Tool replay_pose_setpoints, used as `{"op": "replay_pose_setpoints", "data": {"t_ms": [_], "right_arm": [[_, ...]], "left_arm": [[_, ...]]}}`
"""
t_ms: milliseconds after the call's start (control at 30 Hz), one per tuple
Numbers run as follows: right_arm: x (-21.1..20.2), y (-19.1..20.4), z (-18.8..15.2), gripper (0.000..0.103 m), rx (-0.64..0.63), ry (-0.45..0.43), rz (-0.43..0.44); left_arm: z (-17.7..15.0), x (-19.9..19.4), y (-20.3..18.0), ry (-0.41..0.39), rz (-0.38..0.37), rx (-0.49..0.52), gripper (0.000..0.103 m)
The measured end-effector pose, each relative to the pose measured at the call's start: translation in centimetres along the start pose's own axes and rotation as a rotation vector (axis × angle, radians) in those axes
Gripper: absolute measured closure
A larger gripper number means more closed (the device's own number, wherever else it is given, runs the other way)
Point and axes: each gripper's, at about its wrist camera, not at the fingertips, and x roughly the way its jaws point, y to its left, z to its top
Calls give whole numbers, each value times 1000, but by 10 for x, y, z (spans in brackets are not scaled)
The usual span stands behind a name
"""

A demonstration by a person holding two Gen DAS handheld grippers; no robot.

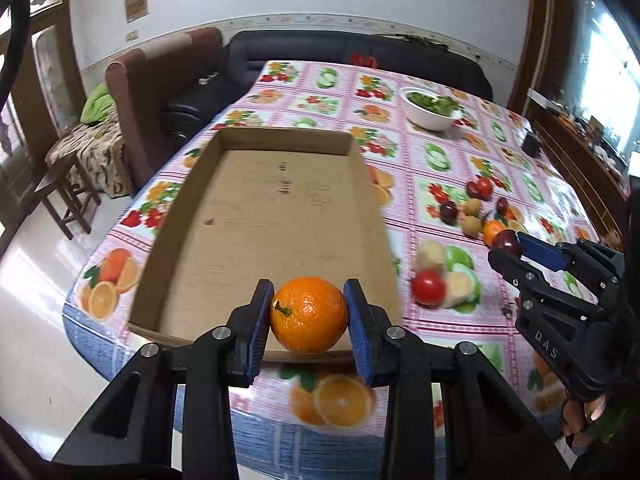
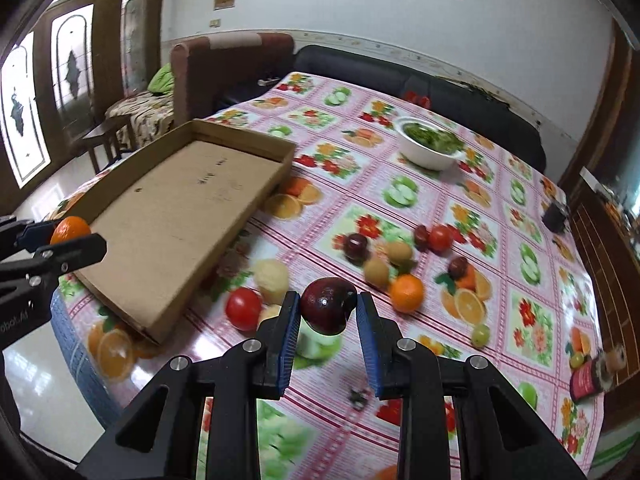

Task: Organize fruits
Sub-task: 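Carry the mandarin and plum in both tools over the cardboard box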

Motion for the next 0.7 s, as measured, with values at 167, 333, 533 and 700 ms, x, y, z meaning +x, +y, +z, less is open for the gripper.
{"op": "replay_pose_setpoints", "data": {"t_ms": [167, 333, 533, 700], "right_arm": [[4, 32, 16, 74, -52, -18, 66], [16, 58, 36, 74, -42, -2, 311], [43, 97, 45, 74, -88, 56, 394], [63, 116, 40, 74, -124, 109, 395]], "left_arm": [[5, 5, 29, -1, 45, -45, 69], [10, 20, 56, 20, 99, -82, 69], [10, 51, 76, 89, 133, -103, 69], [8, 67, 73, 123, 146, -76, 69]]}}
